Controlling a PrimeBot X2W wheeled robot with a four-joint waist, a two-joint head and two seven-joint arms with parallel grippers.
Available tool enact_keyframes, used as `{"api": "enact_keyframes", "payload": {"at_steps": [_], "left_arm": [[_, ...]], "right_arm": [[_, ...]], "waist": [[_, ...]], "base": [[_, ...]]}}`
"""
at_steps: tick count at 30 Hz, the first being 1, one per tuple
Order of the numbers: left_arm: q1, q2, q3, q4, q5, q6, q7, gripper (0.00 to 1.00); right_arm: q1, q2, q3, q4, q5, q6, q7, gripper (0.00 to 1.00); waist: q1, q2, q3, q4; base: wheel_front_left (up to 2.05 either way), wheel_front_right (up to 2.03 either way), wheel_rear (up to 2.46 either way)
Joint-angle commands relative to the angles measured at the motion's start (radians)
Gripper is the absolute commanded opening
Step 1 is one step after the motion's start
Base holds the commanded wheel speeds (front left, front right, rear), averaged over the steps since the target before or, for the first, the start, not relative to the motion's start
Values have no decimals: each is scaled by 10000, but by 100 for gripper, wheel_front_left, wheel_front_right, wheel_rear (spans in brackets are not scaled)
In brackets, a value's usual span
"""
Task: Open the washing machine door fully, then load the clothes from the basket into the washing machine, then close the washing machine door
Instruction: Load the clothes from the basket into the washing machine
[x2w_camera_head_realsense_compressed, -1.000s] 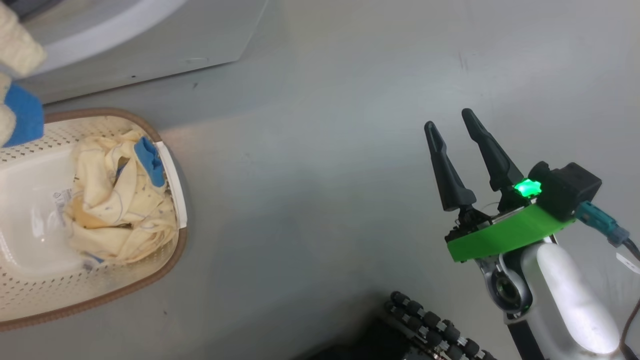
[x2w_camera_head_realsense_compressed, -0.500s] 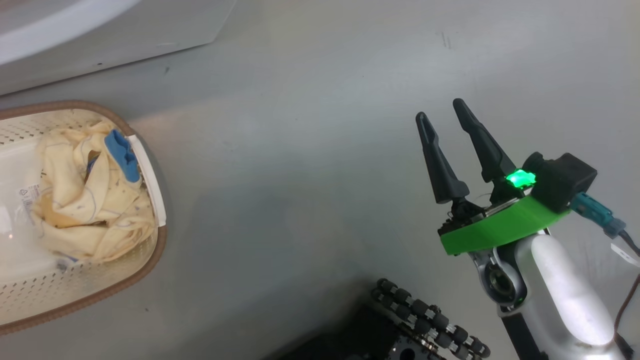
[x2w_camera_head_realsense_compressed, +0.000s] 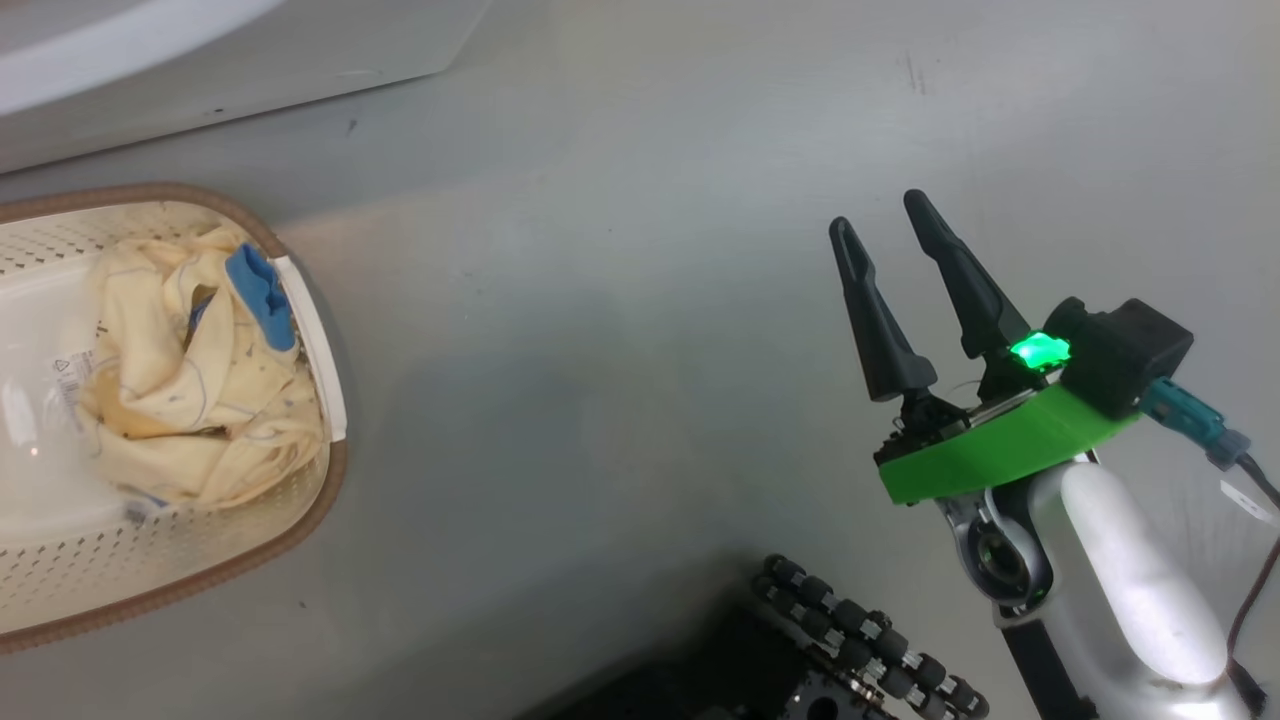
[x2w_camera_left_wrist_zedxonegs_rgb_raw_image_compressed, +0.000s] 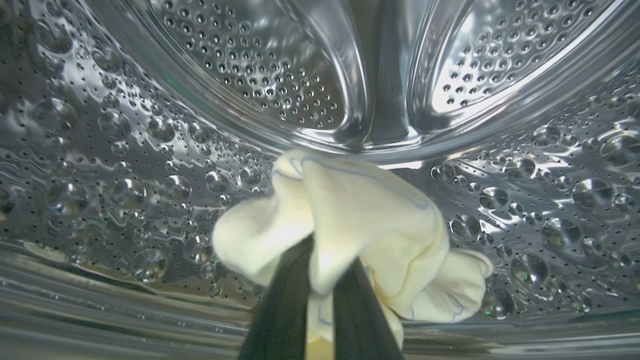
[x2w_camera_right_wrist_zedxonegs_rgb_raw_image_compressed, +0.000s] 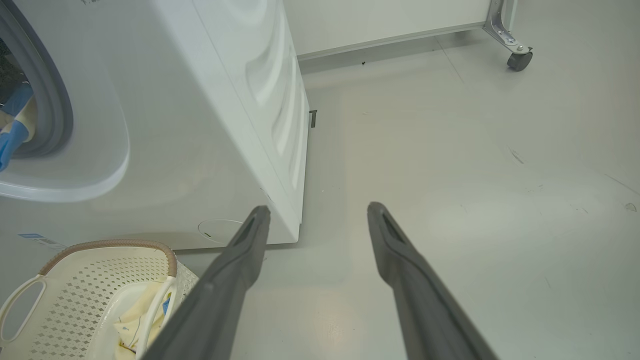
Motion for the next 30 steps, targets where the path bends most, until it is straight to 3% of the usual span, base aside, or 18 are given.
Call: {"api": "enact_keyframes", "payload": {"at_steps": [1,2,3,11,17,30], "left_arm": [[-104,343,218,-386,-103,130,370,8],[-70,308,254,-433,-181,185,548,84],[-18,257,302,-486,-291,222,725,100],[734,185,422,-1154,-663,248,538,100],[1800,-12,665,-1558,-956,484,-426,100],[5291,-888,1010,-3286,-1276,1458,-2966,100]], "right_arm": [[145,-107,156,-185,69,2,-68,100],[139,-109,157,-180,80,2,-68,100],[133,-111,153,-179,91,2,-68,100],[129,-141,21,-206,84,2,-68,100],[242,-216,-162,-251,3,2,-68,100],[787,-408,-741,-358,-346,2,-68,100]], "waist": [[0,0,-13,22],[0,0,-19,37],[0,0,-27,53],[0,0,-230,311],[0,0,-601,634],[0,0,-1854,1295]], "base": [[0,0,0],[0,0,0],[0,0,0],[0,0,0],[0,0,0],[0,0,0]]}}
